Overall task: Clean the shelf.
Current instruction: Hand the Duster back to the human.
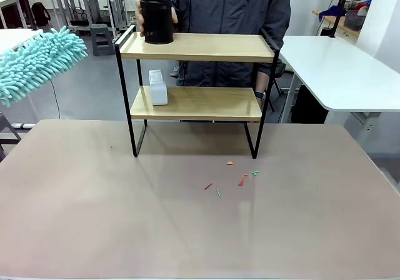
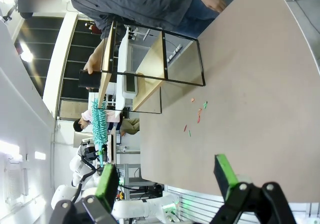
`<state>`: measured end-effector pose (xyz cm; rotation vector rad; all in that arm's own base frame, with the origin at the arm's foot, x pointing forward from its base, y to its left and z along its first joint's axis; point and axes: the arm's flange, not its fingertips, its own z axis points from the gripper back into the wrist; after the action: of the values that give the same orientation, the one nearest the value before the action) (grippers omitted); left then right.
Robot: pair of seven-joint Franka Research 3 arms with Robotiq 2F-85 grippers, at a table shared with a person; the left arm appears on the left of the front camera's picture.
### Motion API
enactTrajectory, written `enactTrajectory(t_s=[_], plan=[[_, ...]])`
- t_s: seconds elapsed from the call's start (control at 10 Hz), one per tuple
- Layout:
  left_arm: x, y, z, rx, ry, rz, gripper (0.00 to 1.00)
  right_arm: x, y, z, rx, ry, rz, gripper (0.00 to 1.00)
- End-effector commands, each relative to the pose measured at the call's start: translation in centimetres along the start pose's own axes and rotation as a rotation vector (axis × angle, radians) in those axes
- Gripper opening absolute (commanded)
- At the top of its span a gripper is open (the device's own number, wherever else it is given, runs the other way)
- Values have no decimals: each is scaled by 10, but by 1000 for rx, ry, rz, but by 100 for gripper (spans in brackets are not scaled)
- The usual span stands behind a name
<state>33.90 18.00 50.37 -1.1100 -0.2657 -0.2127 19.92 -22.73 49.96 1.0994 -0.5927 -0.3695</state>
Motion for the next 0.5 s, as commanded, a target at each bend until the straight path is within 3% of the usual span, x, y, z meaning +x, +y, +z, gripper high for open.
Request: enactTrajectory(t_s=[0.0, 0.3, 0.4], plan=[[-2, -1, -1, 0, -3, 0, 12, 2, 1, 0, 27, -12, 24, 100], [0, 0, 0, 0, 0, 0, 12, 2, 1, 0, 27, -12, 24, 100], [-2, -18, 10, -93, -2, -96, 12, 0, 0, 0, 0, 0, 0, 100]])
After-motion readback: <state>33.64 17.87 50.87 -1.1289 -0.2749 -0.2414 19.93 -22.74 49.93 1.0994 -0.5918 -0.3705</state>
